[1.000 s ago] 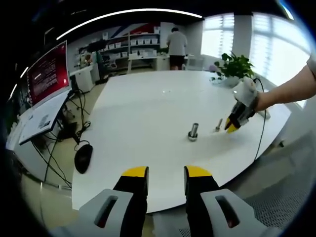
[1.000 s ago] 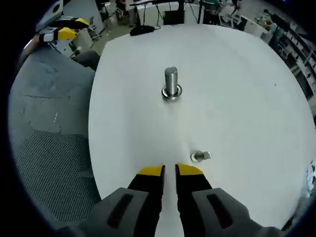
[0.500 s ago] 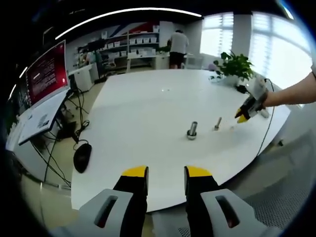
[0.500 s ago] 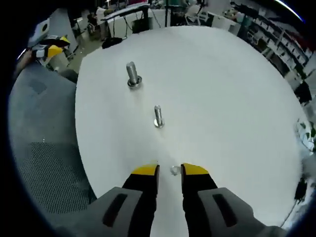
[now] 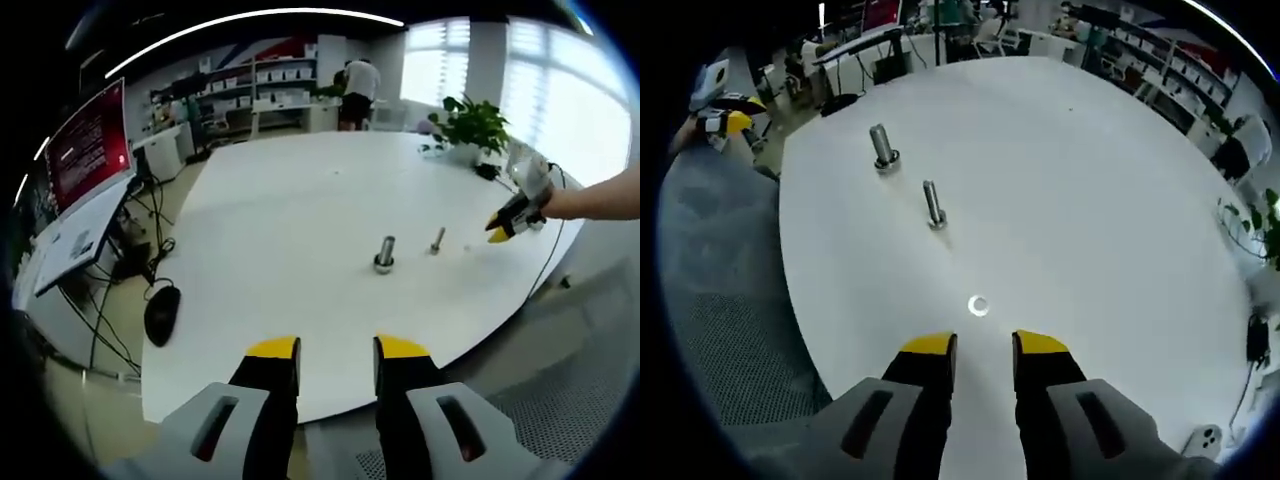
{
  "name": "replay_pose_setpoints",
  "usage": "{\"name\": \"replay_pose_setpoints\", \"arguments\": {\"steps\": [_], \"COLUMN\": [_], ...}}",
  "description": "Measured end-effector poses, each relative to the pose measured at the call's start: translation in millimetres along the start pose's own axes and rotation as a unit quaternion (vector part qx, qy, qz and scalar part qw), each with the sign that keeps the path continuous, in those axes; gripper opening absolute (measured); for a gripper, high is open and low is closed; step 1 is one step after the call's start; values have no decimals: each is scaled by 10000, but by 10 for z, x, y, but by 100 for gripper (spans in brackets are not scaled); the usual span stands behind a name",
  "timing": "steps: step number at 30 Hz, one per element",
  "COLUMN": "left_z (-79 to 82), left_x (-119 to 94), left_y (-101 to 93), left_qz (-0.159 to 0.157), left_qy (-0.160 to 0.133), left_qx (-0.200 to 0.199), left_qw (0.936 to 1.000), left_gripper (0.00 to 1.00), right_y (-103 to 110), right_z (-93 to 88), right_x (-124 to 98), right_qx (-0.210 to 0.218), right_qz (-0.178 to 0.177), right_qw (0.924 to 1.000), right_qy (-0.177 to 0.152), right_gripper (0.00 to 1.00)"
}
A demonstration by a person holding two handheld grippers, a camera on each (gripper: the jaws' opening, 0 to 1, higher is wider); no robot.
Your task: Place the washer onto the threaded stud by aligning its center hole with the stud, sliding it down to the base, and recovering from edge contact or off-axis alignment until the washer reaches the visible bottom stop.
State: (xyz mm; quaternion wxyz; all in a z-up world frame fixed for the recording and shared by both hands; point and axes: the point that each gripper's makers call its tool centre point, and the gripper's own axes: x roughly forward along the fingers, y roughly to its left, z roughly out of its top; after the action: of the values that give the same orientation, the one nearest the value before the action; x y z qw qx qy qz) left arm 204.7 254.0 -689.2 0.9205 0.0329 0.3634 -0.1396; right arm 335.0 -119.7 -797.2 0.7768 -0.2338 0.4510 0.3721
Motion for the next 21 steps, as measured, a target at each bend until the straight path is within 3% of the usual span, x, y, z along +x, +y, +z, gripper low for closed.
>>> {"name": "replay_pose_setpoints", "arguments": {"steps": [10, 18, 21], "left_z": [-32, -32, -25], "left_x": [13, 9, 10], "left_y": [9, 12, 7], "left_qz": [-6, 10, 13], "left_qy": [87, 78, 54], "left_qx": [-28, -29, 0], "left_qw": [10000, 10000, 10000], "left_gripper": [27, 27, 28], "right_y": [24, 36, 82], "right_z": [4, 3, -70], "right_x": [312, 421, 471], "right_qx": [105, -302, -569], "right_qz": [230, 223, 281], "right_qw": [9992, 9980, 9955], "right_qy": [314, 500, 709], "right_gripper": [24, 24, 24]}}
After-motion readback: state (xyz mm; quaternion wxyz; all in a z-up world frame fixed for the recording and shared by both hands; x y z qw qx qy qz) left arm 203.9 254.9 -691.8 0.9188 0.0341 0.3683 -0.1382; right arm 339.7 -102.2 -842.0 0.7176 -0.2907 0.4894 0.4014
